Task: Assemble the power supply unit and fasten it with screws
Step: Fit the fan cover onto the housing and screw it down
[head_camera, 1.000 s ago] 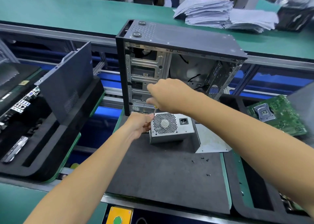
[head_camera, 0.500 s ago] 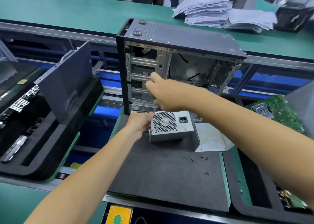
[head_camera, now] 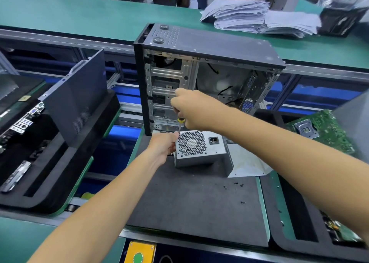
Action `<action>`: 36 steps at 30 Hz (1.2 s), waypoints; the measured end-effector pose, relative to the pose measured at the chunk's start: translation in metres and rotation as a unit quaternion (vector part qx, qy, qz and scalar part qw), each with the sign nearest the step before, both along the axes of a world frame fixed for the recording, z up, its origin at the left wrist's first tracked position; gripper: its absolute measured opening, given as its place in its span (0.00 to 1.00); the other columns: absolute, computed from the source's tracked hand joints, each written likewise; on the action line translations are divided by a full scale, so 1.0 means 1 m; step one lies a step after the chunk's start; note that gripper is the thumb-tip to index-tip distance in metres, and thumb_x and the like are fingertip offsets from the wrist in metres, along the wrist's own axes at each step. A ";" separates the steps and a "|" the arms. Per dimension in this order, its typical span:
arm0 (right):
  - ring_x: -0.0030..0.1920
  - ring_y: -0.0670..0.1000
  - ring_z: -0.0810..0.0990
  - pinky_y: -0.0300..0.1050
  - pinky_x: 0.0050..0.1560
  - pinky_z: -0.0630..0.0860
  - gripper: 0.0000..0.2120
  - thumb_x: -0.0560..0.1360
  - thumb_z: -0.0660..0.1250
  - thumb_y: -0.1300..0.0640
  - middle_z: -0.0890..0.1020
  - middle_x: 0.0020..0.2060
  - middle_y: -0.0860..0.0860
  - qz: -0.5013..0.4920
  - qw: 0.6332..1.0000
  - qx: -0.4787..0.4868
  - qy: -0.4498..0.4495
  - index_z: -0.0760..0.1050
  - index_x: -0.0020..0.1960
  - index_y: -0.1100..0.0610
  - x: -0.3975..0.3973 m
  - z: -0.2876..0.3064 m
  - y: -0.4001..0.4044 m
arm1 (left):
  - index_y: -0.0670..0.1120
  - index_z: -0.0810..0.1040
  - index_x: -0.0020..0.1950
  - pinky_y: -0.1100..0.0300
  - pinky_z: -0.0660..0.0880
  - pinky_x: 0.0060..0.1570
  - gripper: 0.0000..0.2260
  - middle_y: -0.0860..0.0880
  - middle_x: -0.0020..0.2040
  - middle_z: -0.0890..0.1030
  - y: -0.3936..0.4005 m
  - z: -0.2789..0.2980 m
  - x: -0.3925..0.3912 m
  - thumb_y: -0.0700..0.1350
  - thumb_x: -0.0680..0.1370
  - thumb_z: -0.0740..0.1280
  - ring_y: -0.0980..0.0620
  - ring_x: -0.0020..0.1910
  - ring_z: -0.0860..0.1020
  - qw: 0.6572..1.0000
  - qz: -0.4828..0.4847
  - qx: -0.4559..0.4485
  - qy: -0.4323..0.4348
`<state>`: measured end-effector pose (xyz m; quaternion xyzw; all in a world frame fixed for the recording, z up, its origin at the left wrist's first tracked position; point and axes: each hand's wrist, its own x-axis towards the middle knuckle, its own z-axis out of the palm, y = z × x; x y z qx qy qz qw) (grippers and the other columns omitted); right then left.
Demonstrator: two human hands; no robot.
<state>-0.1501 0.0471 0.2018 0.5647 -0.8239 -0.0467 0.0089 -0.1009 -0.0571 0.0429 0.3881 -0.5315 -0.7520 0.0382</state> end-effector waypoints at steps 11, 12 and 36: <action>0.29 0.48 0.65 0.40 0.27 0.57 0.12 0.73 0.64 0.67 0.65 0.47 0.53 0.048 0.998 0.035 0.033 0.62 0.46 0.56 0.004 0.000 0.001 | 0.37 0.79 0.55 0.53 0.79 0.49 0.07 0.42 0.50 0.84 -0.001 -0.002 -0.001 0.38 0.79 0.65 0.48 0.44 0.80 1.000 0.006 -0.001 0.005; 0.30 0.47 0.64 0.40 0.28 0.57 0.12 0.72 0.63 0.69 0.66 0.45 0.53 0.046 0.998 0.033 0.037 0.62 0.45 0.56 0.004 0.000 0.001 | 0.38 0.79 0.55 0.52 0.79 0.50 0.07 0.42 0.50 0.84 0.000 -0.002 -0.001 0.38 0.79 0.65 0.48 0.44 0.80 1.000 0.006 -0.001 0.005; 0.31 0.48 0.66 0.39 0.29 0.60 0.08 0.79 0.62 0.54 0.65 0.44 0.51 0.025 0.998 0.039 0.049 0.66 0.49 0.57 -0.002 -0.001 0.005 | 0.35 0.78 0.57 0.61 0.76 0.28 0.11 0.43 0.44 0.85 0.000 0.000 -0.001 0.40 0.78 0.70 0.51 0.33 0.80 0.999 0.036 -0.024 -0.020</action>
